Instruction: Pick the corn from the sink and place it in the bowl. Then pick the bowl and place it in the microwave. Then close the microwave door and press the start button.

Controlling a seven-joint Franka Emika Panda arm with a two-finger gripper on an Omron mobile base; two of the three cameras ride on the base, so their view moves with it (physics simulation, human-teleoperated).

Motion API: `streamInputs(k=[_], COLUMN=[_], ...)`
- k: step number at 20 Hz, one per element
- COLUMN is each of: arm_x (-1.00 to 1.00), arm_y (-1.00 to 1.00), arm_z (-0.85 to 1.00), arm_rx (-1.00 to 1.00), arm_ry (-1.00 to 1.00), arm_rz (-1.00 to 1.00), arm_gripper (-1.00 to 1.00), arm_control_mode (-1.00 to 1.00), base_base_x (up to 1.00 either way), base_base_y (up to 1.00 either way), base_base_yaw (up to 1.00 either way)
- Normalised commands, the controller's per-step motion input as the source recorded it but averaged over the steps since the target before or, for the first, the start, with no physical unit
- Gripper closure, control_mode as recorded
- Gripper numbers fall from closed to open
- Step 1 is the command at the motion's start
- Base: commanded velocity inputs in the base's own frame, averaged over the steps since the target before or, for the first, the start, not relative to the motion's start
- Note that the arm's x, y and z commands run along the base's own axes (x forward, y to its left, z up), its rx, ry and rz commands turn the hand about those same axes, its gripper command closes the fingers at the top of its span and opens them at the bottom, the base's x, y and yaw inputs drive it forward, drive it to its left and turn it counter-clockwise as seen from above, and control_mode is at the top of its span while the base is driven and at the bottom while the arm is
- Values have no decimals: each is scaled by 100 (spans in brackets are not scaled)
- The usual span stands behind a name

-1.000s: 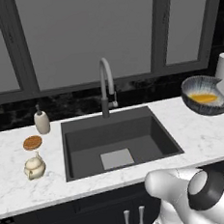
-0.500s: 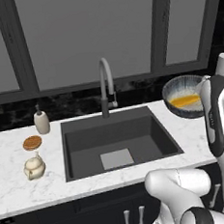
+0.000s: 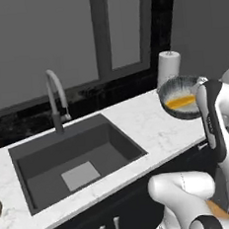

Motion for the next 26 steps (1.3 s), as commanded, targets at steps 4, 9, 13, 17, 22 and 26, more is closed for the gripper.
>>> streamInputs(k=[4,9,13,17,22,26], arm_x=[0,0,0,0,0,0], arm_y=[0,0,0,0,0,0], arm_z=[0,0,0,0,0,0], arm_rx=[0,0,0,0,0,0], arm_ry=[0,0,0,0,0,0], arm_rz=[0,0,0,0,0,0], arm_gripper=[100,100,100,100,100,100], arm_control_mode=[100,100,100,100,100,100], base_base_x=[-32,-35,-29,-18,-22,-25], base_base_y=[-16,0,0,0,0,0], base_base_yaw=[-82,-89,-96,-100,-99,-99])
